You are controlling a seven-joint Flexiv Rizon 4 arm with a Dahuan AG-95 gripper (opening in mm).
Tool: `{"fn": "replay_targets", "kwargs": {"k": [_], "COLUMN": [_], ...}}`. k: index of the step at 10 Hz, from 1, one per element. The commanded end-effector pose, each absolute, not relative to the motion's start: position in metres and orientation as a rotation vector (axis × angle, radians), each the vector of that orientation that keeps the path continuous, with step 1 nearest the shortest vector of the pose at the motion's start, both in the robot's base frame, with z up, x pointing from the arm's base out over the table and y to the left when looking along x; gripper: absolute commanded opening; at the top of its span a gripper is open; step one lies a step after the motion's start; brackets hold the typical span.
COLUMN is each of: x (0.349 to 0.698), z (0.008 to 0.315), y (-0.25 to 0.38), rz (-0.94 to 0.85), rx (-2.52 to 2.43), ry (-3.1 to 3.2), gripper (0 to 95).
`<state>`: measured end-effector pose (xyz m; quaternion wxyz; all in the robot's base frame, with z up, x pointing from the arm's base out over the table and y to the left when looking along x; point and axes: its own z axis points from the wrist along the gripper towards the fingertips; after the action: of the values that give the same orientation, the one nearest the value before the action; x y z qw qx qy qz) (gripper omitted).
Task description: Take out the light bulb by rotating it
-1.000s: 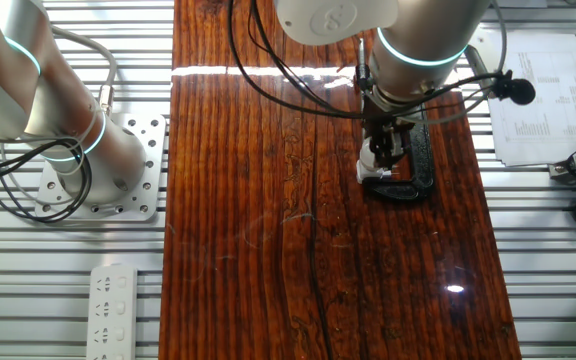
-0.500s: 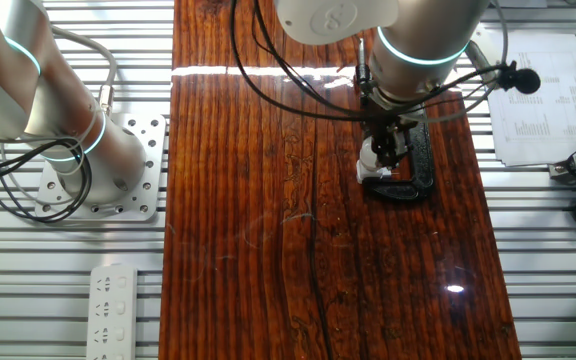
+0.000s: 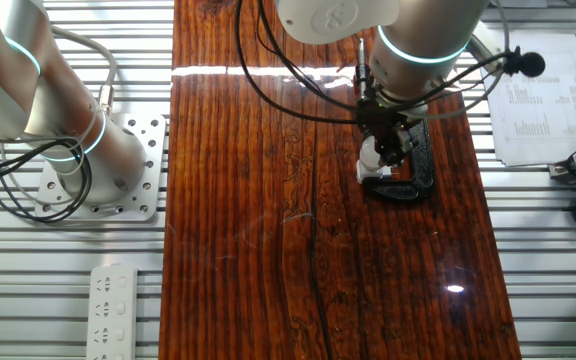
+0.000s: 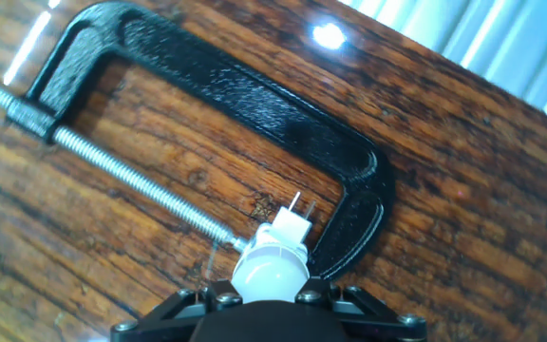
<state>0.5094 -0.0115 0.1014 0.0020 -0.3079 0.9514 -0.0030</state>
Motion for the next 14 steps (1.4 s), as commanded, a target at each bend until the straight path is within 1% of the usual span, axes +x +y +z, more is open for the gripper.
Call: {"fn": "replay_targets", "kwargs": {"k": [1, 6, 14], "x": [0.5089, 0.5092, 0.5094], "z": [0.1011, 0.1016, 0.1020], "y": [-0.0106, -0.0105, -0.0104], "rz": [-0.022, -0.030, -0.060], "rx": [-1.144, -1.463, -1.762], "ry": [2.926, 2.783, 2.607], "gripper": [0.0, 0.0, 0.0]}}
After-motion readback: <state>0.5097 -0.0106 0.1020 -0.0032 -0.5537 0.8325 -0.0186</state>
